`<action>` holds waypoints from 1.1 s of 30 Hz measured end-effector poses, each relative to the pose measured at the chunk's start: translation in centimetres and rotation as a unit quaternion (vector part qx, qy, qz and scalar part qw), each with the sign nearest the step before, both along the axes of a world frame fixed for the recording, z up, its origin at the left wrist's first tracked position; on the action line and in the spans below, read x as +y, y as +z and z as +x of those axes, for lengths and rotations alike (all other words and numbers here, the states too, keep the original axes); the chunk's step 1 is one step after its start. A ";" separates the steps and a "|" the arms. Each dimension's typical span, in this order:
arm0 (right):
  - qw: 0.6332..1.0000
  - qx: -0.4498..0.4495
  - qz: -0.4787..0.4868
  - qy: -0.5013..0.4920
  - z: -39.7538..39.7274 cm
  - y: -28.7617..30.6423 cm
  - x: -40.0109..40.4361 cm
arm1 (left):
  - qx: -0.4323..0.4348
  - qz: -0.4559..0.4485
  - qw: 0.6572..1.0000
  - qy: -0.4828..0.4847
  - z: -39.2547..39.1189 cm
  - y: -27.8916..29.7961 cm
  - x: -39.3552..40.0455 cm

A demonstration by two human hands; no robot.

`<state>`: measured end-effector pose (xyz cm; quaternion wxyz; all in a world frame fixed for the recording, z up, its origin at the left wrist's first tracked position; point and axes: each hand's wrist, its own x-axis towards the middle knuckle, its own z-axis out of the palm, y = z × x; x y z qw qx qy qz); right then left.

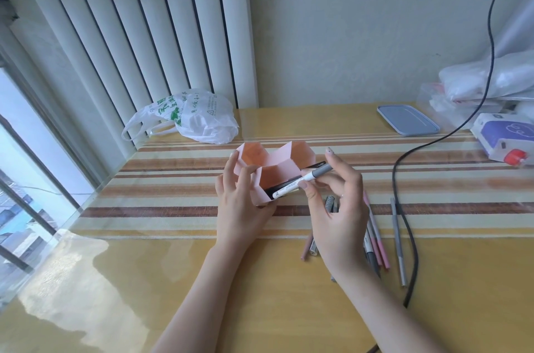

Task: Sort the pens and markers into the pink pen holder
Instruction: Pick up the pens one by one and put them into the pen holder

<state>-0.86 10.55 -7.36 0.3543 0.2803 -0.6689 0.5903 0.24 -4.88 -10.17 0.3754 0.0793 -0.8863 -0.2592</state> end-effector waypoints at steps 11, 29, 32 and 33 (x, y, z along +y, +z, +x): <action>0.988 0.061 0.142 -0.015 -0.8 -1.2 -1.1 | 0.000 0.031 1.000 -0.001 -0.1 0.0 0.1; 0.833 -0.260 0.476 0.108 -2.9 1.3 4.8 | 0.016 0.149 0.988 0.033 -0.1 0.2 -0.5; 0.799 -0.313 0.494 0.138 -2.7 1.2 5.1 | 0.012 0.152 0.988 0.032 -0.1 0.2 -0.5; 0.793 -0.315 0.503 0.135 -2.7 1.2 5.2 | 0.013 0.151 0.988 0.032 -0.1 0.2 -0.4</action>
